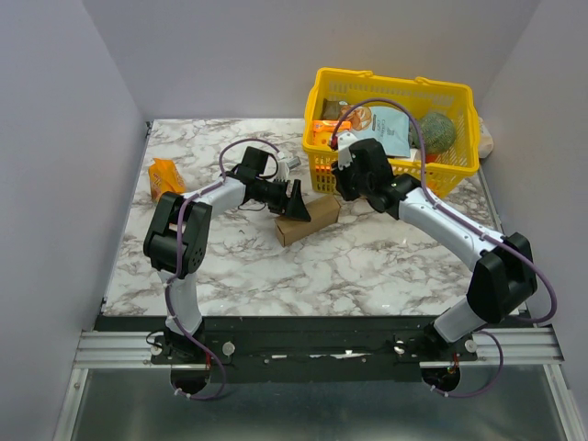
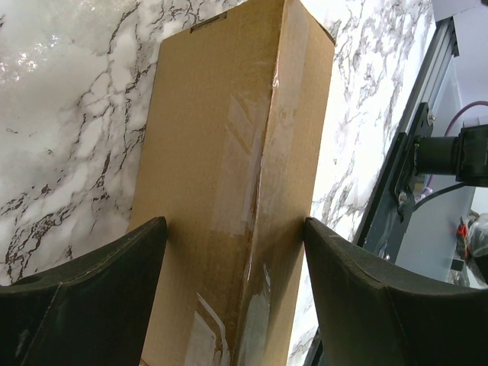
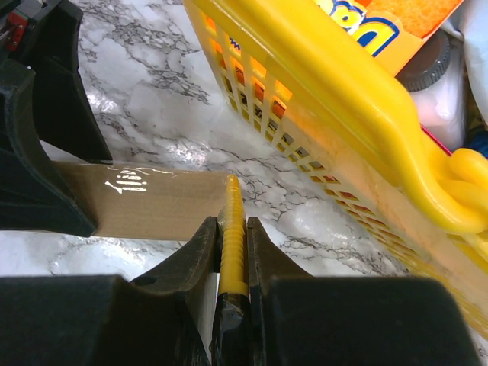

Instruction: Unpack the express box

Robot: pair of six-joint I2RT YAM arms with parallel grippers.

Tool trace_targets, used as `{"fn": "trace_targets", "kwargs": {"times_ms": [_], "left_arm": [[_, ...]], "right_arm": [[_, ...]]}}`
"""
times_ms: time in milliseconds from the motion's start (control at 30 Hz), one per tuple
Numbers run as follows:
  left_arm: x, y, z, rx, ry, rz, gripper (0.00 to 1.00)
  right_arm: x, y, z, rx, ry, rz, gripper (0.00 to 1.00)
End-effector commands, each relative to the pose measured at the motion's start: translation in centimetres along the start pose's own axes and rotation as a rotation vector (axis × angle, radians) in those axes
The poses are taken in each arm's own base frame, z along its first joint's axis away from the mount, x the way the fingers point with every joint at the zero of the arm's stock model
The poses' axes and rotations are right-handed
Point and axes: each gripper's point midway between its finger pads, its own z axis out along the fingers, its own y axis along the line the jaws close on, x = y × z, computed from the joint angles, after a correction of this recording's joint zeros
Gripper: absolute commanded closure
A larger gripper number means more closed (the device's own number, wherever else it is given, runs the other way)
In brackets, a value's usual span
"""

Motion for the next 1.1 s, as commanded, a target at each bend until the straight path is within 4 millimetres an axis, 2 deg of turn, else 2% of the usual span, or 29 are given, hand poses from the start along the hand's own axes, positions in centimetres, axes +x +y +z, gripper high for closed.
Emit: {"fn": "trace_targets", "kwargs": {"times_ms": [0,133,300,767,933,1067], "left_arm": [[1.8,3.0,0.7,-0.089,0.039,-0.004,0.21],[1.8,3.0,0.7,-0.087,0.039,-0.006,0.21],[1.7,3.0,0.8,-0.087,0.039,-0.006,0.21],[1.7,3.1,0.8,-0.087,0.041,-0.010,0.20],[1.7,3.1,0.9,-0.084,0.041,-0.011,0.21],[1.7,3.2,1.0,-0.083,0.043,-0.015,0.21]], "right_arm": [[-2.2,-0.8,-1.2,0.043,-0.070,0.003,0.99],[-1.9,-0.5,-1.2,0.031,-0.059,0.004,1.00],[-0.4,0.0,-0.5,0.008,-0.021,0.003,1.00],[-0.6,1.0,0.4,-0.042,-0.009,0.016,0.99],[-0.2,0.6,0.4,-0.021,0.002,0.010,1.00],[-1.2,-0.1,0.0,0.015,-0.028,0.007,0.99]]}}
